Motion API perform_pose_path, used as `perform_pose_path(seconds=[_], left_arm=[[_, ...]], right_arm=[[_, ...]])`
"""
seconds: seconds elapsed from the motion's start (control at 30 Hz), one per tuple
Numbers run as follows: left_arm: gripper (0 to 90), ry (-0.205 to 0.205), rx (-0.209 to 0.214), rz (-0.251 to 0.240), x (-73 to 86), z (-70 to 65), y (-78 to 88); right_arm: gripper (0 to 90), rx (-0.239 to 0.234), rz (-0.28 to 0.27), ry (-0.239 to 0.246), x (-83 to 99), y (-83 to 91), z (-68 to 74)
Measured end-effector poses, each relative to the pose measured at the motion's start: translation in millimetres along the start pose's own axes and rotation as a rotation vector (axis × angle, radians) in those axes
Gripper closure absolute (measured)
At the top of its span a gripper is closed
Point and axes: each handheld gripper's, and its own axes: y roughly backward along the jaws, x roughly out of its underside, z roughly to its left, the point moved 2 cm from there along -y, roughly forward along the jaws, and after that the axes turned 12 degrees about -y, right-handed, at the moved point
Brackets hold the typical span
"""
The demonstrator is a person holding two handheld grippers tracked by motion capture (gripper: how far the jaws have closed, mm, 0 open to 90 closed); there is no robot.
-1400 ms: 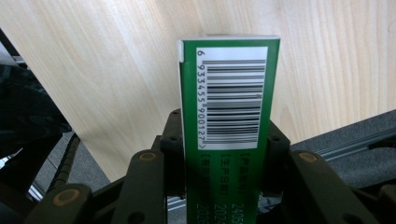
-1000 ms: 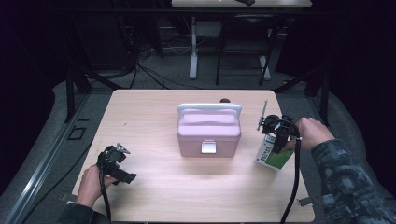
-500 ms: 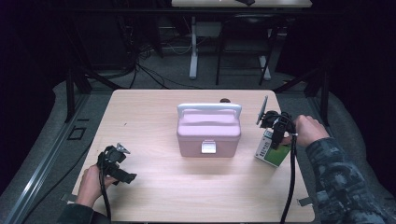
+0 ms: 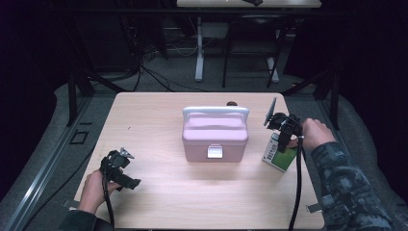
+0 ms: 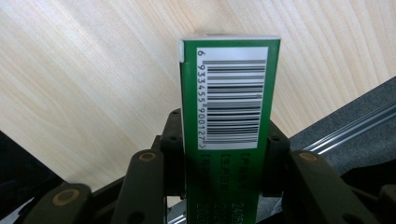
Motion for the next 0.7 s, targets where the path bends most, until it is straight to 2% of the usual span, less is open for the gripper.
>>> perform_pose_path(seconds=[0.13, 0.47, 0.63, 0.7], left_arm=[[0.0, 0.000, 0.002, 0.001, 0.2, 0.1, 0.0], [0.0, -0.001, 0.003, 0.002, 0.1, -0.2, -0.1], [0.0, -0.001, 0.003, 0.002, 0.0, -0.3, 0.0], [0.0, -0.002, 0.003, 0.002, 0.0, -0.4, 0.0]], right_arm=[[62.4, -0.006, -0.002, -0.021, -2.8, -3.8, -1.3], [60.8, -0.019, -0.020, -0.038, -3.9, -6.1, -2.6], [55.0, -0.028, -0.049, -0.047, -1.5, -3.9, -3.0], [49.3, -0.031, -0.057, -0.054, 0.2, -3.9, -3.7]])
